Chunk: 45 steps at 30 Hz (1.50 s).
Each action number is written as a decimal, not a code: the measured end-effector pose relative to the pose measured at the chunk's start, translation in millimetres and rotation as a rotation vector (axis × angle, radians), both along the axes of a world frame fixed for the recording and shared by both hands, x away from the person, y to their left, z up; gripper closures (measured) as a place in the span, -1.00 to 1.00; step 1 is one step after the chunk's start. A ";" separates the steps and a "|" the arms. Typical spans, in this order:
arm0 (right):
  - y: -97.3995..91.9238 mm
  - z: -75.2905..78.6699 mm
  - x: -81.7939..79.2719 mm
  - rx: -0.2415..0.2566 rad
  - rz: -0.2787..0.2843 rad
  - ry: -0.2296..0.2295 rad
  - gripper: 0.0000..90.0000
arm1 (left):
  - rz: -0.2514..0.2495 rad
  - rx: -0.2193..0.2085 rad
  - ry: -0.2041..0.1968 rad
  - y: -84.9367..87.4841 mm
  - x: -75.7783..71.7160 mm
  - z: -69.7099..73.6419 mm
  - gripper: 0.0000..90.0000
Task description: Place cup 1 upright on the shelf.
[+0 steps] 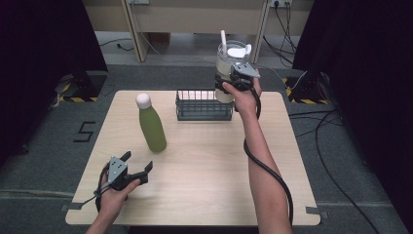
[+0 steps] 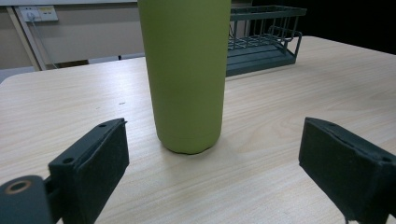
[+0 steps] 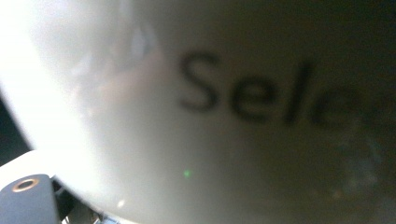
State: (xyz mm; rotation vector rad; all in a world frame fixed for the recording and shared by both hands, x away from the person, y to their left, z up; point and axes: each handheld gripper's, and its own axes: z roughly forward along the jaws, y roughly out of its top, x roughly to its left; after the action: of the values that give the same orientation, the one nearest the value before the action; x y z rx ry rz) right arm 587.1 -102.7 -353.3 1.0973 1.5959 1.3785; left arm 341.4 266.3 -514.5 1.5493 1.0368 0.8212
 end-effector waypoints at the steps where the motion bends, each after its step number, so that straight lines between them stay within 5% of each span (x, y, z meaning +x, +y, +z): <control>1: 0.0 0.0 0.0 0.000 0.000 0.000 -0.77 | 0.000 0.000 0.000 0.0 0.0 0.0 -0.83; 19: 10.3 1.4 16.3 -0.010 -0.001 0.001 -0.77 | -0.004 0.000 0.003 -1.7 -0.9 -0.6 -0.83; 45: 19.1 -19.3 35.7 -0.015 -0.002 0.048 -0.77 | -0.009 0.002 0.008 -3.2 -1.5 -1.9 -0.82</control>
State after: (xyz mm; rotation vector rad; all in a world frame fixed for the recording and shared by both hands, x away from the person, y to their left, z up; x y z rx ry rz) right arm 622.8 -83.6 -372.6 1.1305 1.6365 1.3461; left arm 339.9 263.1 -516.4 1.5588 1.0348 0.8102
